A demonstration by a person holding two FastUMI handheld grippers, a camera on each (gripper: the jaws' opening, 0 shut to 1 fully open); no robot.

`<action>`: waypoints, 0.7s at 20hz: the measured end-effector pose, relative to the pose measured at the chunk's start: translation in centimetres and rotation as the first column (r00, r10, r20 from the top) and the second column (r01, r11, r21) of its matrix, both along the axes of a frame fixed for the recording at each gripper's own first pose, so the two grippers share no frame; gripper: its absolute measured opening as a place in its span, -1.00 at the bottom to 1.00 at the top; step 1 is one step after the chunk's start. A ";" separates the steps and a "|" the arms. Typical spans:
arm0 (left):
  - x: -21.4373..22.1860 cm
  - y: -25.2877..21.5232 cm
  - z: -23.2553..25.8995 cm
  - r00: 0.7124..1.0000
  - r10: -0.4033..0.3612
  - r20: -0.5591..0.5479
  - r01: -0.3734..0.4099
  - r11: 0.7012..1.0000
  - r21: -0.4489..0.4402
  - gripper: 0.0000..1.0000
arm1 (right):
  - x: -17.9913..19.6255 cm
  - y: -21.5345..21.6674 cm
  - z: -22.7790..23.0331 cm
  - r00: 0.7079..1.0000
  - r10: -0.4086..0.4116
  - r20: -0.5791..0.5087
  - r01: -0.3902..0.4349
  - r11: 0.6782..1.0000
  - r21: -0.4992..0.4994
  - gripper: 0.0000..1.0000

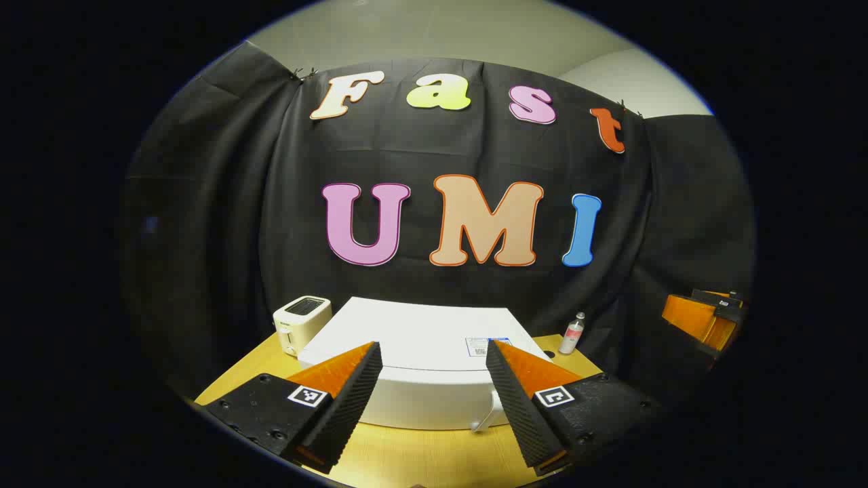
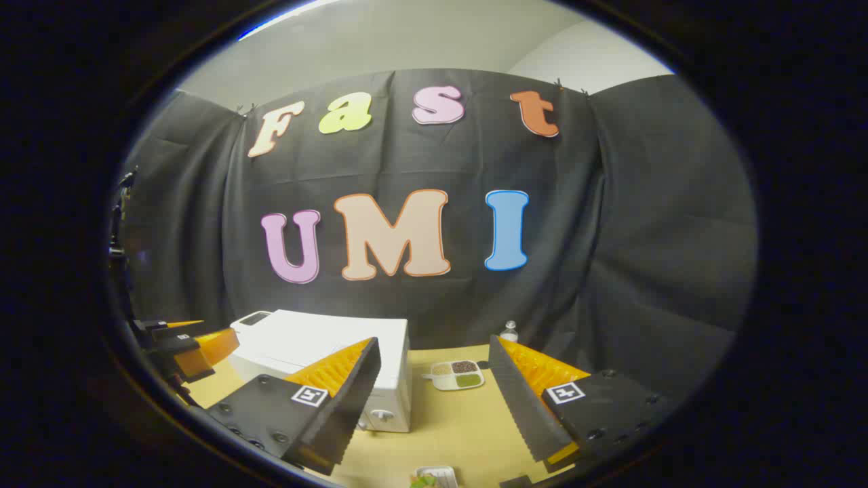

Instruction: Open the microwave oven with the left hand, put the food in, and close the microwave oven.

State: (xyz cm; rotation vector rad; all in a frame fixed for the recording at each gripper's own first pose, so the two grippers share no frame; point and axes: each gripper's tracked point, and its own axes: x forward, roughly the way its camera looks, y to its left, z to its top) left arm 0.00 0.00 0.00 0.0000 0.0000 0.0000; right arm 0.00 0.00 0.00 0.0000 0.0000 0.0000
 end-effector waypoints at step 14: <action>0.6 -1.6 -0.3 0.996 -0.091 -0.014 0.091 0.996 0.009 0.92 | -1.3 -0.7 -0.1 0.998 -0.060 0.007 0.060 0.998 -0.026 0.93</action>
